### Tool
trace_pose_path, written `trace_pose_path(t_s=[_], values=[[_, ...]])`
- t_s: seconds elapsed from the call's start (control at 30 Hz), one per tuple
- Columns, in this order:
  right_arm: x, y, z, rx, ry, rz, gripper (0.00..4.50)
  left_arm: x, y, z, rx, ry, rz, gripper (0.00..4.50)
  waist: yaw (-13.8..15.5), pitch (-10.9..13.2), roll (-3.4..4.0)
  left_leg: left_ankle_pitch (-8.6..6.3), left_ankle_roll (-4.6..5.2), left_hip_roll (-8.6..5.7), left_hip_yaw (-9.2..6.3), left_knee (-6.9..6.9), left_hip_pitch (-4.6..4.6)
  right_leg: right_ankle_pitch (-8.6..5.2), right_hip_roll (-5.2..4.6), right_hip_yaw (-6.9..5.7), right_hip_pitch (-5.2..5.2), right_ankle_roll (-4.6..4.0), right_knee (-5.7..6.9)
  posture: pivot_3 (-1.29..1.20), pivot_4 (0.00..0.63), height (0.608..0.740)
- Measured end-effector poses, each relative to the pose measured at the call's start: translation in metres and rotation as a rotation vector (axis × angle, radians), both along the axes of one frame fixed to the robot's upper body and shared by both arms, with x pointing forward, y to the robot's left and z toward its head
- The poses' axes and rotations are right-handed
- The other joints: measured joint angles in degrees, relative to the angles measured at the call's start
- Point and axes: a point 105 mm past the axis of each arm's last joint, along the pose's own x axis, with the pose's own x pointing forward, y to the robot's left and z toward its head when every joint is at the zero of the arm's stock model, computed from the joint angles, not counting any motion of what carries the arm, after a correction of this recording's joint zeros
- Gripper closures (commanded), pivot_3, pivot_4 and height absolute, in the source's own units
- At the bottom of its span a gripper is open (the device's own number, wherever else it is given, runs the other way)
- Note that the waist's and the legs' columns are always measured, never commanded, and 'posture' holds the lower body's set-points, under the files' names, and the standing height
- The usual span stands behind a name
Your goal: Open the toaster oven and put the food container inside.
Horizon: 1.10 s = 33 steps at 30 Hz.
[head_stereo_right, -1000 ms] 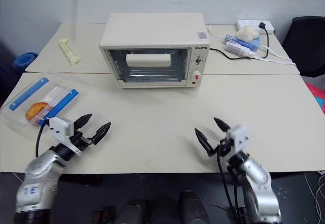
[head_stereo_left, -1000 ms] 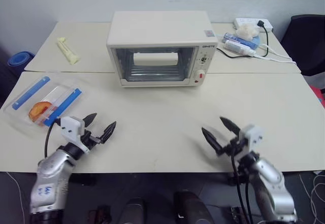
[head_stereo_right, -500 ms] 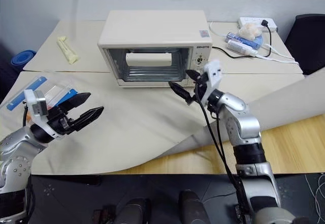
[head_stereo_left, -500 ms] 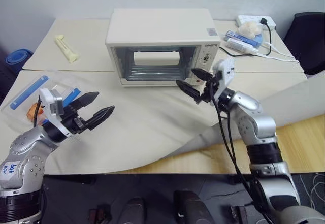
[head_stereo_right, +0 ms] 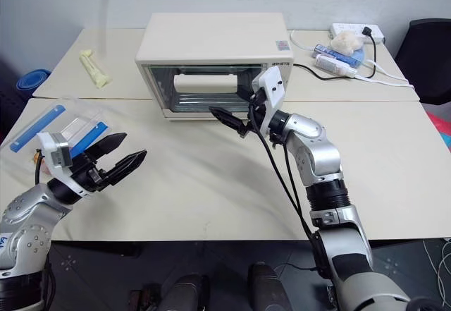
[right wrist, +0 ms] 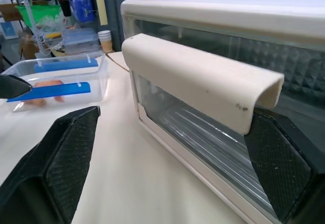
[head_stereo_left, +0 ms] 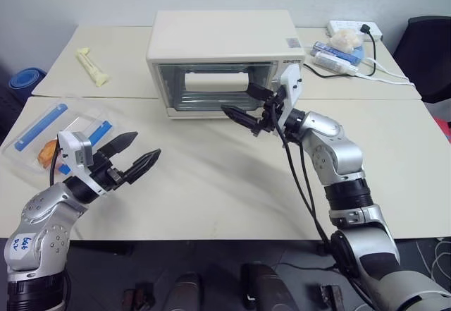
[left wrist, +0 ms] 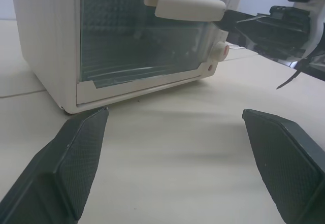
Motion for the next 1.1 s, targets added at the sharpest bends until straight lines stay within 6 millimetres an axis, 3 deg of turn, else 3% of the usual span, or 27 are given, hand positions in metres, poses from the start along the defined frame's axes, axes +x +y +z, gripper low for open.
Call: trace_pose_path(t_s=[0.23, 0.33, 0.5, 0.73, 0.97, 1.1], values=[[-0.028, -0.004, -0.032, -0.113, -0.001, 0.101, 0.05, 0.006, 0.012, 0.008, -0.002, -0.02, 0.037, 0.0, -0.1, 0.0, 0.0, -0.01, 0.0, -0.01, 0.02, -0.01, 0.0, 0.0, 0.0, 0.01, 0.0, 0.0, -0.04, 0.0, 0.15, 0.74], [-0.034, -0.005, -0.046, -0.178, -0.009, 0.126, 0.0, 0.014, 0.019, 0.025, -0.003, -0.062, 0.023, 0.92, -0.2, 0.0, 0.0, -0.01, 0.01, 0.0, 0.03, 0.0, 0.03, 0.0, 0.02, 0.01, 0.02, 0.0, -0.01, 0.0, 0.15, 0.74], [-0.038, -0.003, -0.049, -0.205, -0.036, 0.152, 0.0, 0.033, 0.024, 0.046, 0.03, -0.125, -0.017, 2.56, -0.3, 0.0, 0.0, 0.07, -0.14, 0.0, 0.02, -0.01, 0.02, 0.0, 0.05, -0.03, 0.0, 0.0, -0.01, 0.0, 0.15, 0.74], [-0.043, 0.001, -0.053, -0.228, -0.063, 0.199, 0.0, 0.082, 0.005, 0.063, 0.059, -0.19, -0.071, 4.45, -0.7, 0.0, -0.03, 0.09, -0.19, -0.03, 0.11, 0.03, 0.02, 0.0, 0.06, -0.03, -0.02, 0.0, 0.05, 0.0, 0.15, 0.74], [-0.043, -0.002, -0.059, -0.233, -0.078, 0.185, 0.0, 0.101, -0.014, 0.037, 0.107, -0.121, -0.153, 4.45, -1.1, 0.0, -0.03, 0.09, -0.19, -0.02, 0.09, 0.07, 0.01, 0.0, 0.05, -0.02, -0.04, 0.01, 0.12, 0.0, 0.15, 0.74], [-0.05, -0.023, -0.079, -0.209, -0.069, 0.111, 0.0, 0.097, -0.018, 0.032, 0.139, -0.111, -0.211, 4.45, -0.4, 0.0, -0.04, 0.07, -0.15, -0.06, 0.08, 0.15, -0.05, 0.01, 0.0, -0.01, -0.02, 0.02, 0.12, 0.0, 0.15, 0.74]])
